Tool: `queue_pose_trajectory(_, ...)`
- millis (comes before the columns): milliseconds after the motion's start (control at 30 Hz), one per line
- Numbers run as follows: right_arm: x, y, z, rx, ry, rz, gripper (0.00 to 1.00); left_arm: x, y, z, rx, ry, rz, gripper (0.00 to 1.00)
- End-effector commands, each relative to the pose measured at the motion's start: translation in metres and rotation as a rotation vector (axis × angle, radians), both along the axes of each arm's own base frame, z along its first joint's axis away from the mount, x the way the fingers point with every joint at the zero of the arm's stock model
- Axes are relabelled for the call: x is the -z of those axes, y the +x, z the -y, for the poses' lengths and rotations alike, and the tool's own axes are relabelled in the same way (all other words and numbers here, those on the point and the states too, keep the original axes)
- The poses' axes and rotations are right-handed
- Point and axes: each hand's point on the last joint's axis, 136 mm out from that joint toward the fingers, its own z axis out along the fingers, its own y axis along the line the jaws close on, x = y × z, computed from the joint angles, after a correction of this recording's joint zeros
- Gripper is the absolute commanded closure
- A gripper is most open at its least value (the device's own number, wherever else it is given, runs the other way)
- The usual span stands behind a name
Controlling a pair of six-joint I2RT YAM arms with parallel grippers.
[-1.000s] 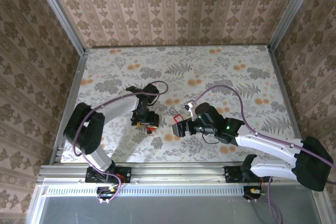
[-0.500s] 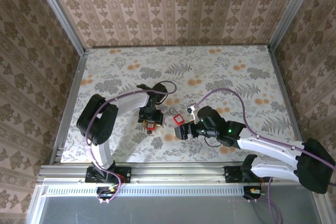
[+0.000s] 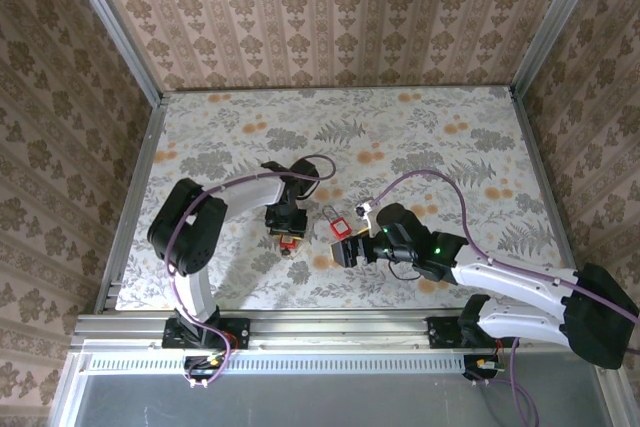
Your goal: Unlock with the key
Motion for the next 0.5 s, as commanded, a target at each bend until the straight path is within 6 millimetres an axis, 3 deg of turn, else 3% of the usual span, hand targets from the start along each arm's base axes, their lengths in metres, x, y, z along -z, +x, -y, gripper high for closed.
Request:
queue_pose_trajectory(0,-0.015,0.01,-0.013,-0.013,0.041,0.043,0.05,-0.009,0.009,0.001,-0.069,-0.085,0.05,0.82)
queue_pose_trajectory(67,-0.026,0.016,-0.019,-0.014,0.07,0.075,0.04,-0.035,0.019,0.006,-0.118,-0.199,0.124,0.88)
queue_pose_trajectory(133,-0.042,0.025,-0.027,-0.009,0.111,0.125,0.04,-0.078,0.032,0.013,-0.182,-0.373,0.234,0.95)
queue_pose_trajectory(167,-0.051,0.029,-0.03,-0.012,0.124,0.149,0.05,-0.105,0.041,0.016,-0.205,-0.471,0.309,0.98)
queue_pose_trajectory(233,-0.077,0.037,-0.04,-0.025,0.157,0.215,0.04,-0.176,0.059,0.018,-0.228,-0.707,0.527,0.99)
queue_pose_trajectory(333,-0.124,0.05,-0.053,-0.059,0.255,0.298,0.04,-0.263,0.067,0.013,-0.225,-0.995,0.751,1.0)
queue_pose_trajectory(400,-0.152,0.059,-0.057,-0.075,0.317,0.348,0.05,-0.297,0.066,0.009,-0.194,-1.11,0.84,1.0)
queue_pose_trajectory(467,-0.175,0.067,-0.063,-0.11,0.382,0.377,0.06,-0.319,0.063,0.008,-0.169,-1.196,0.902,1.0)
